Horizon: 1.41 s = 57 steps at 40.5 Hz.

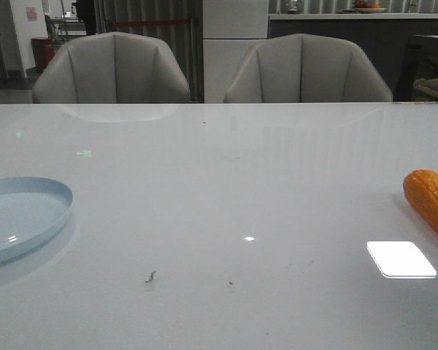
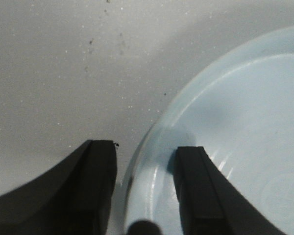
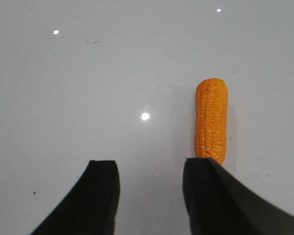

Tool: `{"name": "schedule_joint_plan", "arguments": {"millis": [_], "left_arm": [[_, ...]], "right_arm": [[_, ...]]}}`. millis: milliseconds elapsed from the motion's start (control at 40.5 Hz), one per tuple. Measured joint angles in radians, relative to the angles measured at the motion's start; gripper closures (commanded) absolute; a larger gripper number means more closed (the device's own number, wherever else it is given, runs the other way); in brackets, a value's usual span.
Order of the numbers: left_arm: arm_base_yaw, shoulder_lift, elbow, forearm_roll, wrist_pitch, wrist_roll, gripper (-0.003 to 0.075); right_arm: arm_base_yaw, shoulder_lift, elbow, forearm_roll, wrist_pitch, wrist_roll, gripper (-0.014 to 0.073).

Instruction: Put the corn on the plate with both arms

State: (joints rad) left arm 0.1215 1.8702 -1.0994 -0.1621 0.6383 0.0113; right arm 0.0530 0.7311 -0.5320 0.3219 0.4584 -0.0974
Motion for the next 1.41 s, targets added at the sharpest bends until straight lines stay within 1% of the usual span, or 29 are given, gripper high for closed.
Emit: {"name": "schedule_joint_plan", "arguments": {"millis": [49,99,148,173,222,445,593,766,915,1038,1286,1409], "left_arm": [[0.000,0.002,-0.002,0.002,0.000,0.000,0.0434],[0.000,0.004,-0.004,0.004,-0.002,0.000,0.0514],[0.000,0.004,-0.004,0.004,-0.004,0.000,0.0614],[0.000,0.004,-0.004,0.004,-0.004,0.000,0.0636],[0.001,0.004,-0.004,0.002,-0.004,0.000,0.0612],[0.003,0.005,-0.017,-0.015,0.002,0.000,0.0627],[0.003,0.018,-0.072,-0.055,0.076,0.000,0.0627],[-0.025,0.016,-0.205,-0.079,0.174,0.009,0.0627],[-0.101,0.016,-0.324,-0.095,0.275,0.015,0.0627],[-0.198,0.016,-0.387,-0.140,0.313,0.017,0.0627],[-0.403,0.016,-0.413,-0.186,0.283,0.017,0.0627],[-0.484,0.044,-0.413,-0.188,0.251,0.017,0.0627]], "right_arm": [[0.000,0.000,0.000,0.000,0.000,0.000,0.0168],[0.000,0.000,0.000,0.000,0.000,0.000,0.0168],[0.000,0.000,0.000,0.000,0.001,0.000,0.0168],[0.000,0.000,0.000,0.000,0.001,0.000,0.0168],[0.000,0.000,0.000,0.000,0.002,0.000,0.0168],[0.000,0.000,0.000,0.000,0.002,0.000,0.0168],[0.000,0.000,0.001,0.000,0.002,0.000,0.0168],[0.000,0.000,0.001,0.000,0.002,0.000,0.0168],[0.000,0.000,0.001,0.000,0.002,0.000,0.0168],[0.000,0.000,0.001,0.000,0.002,0.000,0.0168],[0.000,0.000,0.001,0.000,0.005,0.000,0.0168],[0.000,0.000,0.001,0.000,0.005,0.000,0.0168]]}}
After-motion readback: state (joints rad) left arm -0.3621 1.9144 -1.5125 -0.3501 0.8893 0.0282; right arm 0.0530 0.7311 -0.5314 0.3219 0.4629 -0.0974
